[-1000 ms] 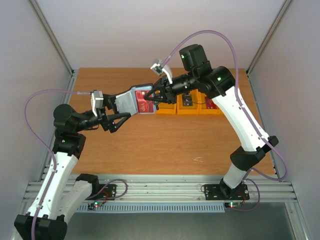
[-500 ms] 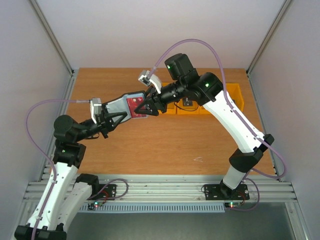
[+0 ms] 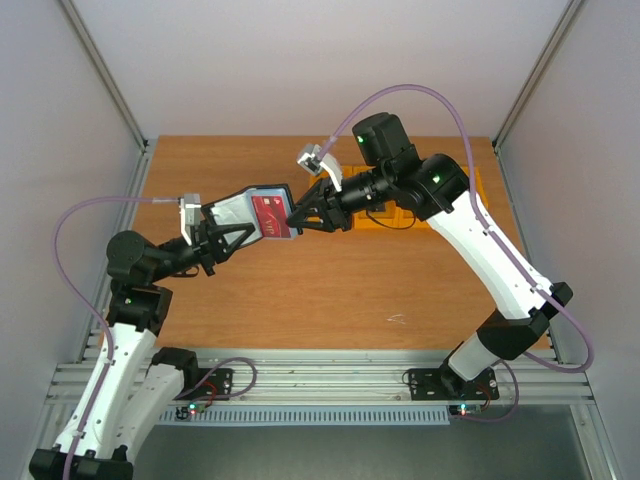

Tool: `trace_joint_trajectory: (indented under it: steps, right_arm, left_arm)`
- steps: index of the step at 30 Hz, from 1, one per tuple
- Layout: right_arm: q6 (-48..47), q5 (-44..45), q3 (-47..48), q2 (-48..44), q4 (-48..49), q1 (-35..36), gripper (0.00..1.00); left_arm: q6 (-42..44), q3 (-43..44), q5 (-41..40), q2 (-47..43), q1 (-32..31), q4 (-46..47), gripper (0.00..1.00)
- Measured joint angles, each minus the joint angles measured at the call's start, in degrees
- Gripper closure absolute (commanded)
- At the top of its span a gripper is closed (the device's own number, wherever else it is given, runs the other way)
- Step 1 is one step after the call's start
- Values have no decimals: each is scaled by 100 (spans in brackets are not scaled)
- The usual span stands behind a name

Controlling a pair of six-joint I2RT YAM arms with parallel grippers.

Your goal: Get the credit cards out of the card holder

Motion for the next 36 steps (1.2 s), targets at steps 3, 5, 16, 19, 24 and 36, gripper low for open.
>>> trace_joint_trajectory:
  steps: [3,5,16,19,24,36]
  right_arm:
    - [42,-131,7,63,50,-59,73]
    - [116,-149,11,133,140,-68,67]
    - [765,-149,-481,181,1058,-68,97]
    - [883,-114,-586,120,1167,-66,99]
    - [946,7,-603,66,1165,-63,99]
    - [1248,1414,-378,133,186,-433,99]
  left_arm:
    - [2,44,42,79,0,-44,100]
    - [2,164,57,164,0,-109,100]
    - [50,656,149,437,-13,-481,100]
    - [55,656,94,446,-13,-588,100]
    - [98,660,-129,444,-20,-688,61]
    - [844,1182,-4441,726,297,-3228,45]
